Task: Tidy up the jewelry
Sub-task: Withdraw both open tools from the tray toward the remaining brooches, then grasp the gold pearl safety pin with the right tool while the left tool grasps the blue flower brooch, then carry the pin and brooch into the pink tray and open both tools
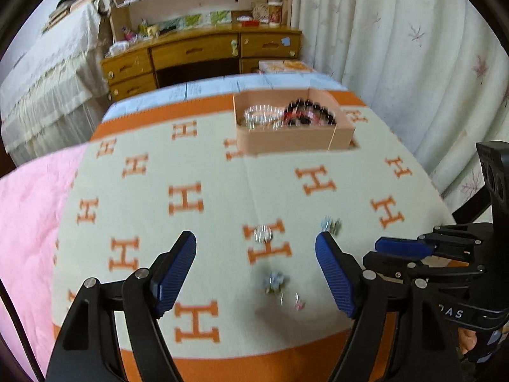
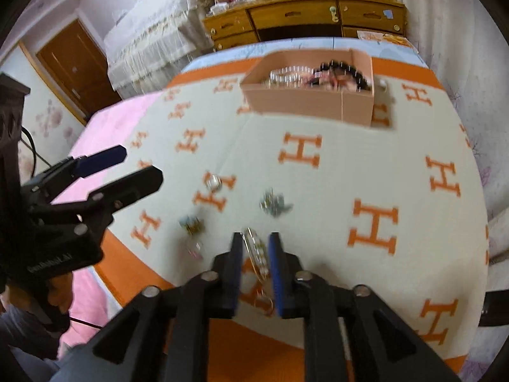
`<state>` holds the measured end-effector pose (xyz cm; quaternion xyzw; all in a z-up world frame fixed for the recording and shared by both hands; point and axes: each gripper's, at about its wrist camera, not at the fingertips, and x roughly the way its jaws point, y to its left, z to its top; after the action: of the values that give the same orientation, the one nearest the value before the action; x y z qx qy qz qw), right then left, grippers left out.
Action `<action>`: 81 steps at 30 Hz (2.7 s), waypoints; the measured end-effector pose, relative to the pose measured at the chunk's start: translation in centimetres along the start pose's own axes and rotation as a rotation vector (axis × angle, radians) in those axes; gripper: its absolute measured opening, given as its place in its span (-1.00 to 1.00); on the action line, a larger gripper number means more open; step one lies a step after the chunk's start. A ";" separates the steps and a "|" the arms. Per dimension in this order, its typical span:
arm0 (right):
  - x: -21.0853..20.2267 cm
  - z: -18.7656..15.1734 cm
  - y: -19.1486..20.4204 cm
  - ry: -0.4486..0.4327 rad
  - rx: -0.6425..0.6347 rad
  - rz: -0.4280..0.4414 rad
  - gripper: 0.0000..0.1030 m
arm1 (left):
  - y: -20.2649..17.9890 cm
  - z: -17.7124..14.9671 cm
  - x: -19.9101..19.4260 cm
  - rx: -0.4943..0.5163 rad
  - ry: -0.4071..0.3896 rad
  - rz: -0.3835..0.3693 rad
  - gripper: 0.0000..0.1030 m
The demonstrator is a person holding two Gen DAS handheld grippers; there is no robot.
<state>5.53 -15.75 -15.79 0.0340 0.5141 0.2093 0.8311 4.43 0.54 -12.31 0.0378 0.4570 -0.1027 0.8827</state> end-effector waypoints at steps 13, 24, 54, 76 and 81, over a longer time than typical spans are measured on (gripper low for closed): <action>3.1 -2.0 1.8 0.009 -0.145 -0.105 -0.50 | 1.4 -3.2 4.0 -0.108 0.116 -0.058 0.47; 3.5 -2.9 3.0 -0.074 -0.240 -0.174 -0.54 | 0.3 -3.1 4.6 -0.101 0.102 -0.043 0.35; 0.0 -0.7 0.7 -0.098 -0.070 0.024 -0.75 | 0.9 0.3 1.1 -0.083 0.031 -0.057 -0.65; -11.1 20.3 -0.9 -0.300 -0.022 -0.041 -0.75 | -0.1 23.1 -1.1 0.089 -0.088 -0.016 -0.65; -7.4 23.3 -3.0 -0.216 0.054 -0.040 -0.74 | -0.4 24.2 3.5 0.105 -0.041 0.009 -0.64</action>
<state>23.89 -17.63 0.51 0.0686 0.4275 0.1739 0.8845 25.70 -4.25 -1.11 0.0841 0.4326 -0.1232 0.8892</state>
